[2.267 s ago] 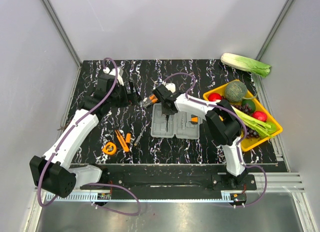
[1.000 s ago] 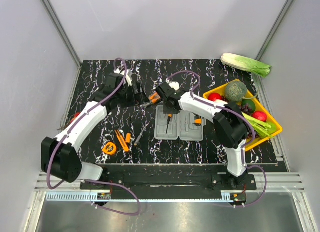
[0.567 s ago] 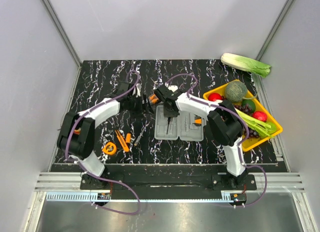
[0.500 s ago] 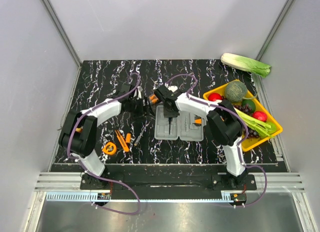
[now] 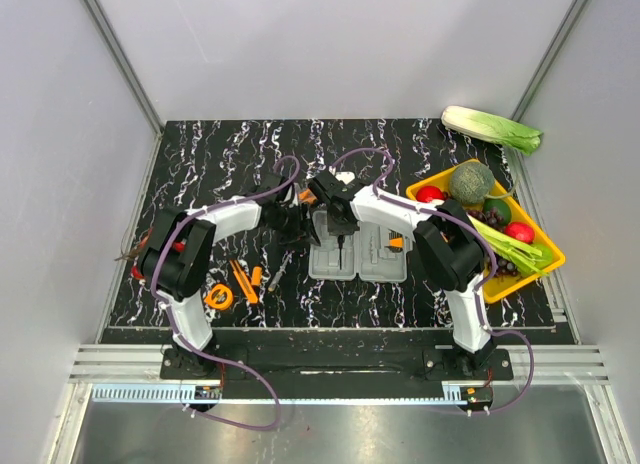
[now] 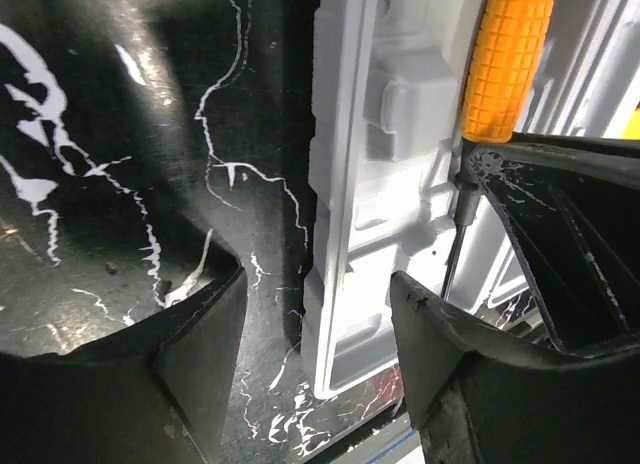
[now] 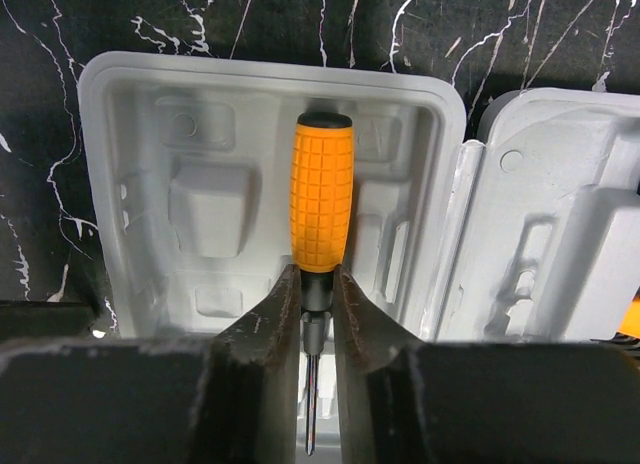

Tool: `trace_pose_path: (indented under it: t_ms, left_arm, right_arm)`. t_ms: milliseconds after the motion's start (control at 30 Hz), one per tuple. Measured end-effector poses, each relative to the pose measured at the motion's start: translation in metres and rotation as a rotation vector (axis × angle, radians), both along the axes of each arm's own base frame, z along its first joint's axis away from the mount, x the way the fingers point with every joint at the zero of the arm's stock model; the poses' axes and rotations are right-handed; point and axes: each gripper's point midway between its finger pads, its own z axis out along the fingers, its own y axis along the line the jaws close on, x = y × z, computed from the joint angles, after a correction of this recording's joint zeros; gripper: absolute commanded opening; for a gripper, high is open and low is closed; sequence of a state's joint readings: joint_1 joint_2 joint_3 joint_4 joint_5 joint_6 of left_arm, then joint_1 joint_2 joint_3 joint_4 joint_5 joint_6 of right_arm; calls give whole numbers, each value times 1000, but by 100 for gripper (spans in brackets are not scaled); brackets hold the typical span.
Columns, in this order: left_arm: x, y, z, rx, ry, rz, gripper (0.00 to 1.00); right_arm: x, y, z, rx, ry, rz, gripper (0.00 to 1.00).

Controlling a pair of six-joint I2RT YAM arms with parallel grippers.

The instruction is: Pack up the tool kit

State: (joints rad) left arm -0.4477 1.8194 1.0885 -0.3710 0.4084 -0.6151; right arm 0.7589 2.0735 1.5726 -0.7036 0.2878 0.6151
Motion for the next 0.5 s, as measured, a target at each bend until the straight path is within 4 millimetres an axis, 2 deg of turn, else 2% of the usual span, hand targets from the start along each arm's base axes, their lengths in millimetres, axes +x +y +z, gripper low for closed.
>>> trace_pose_path:
  t_ms: [100,233,367,500]
  left_arm:
    - [1,2,0,17,6,12,63]
    - [8,4,6,37,-12,28,64]
    - [21,3,26,41,-65,42,64]
    - [34,2,49,34,-126,56,63]
  right_arm:
    - [0,0,0,1,-1,5,31]
    - [0,1,1,9,-4,7,32]
    - [0,1,10,27,-16,-3,34]
    - [0,3,26,61,-44,-11,35]
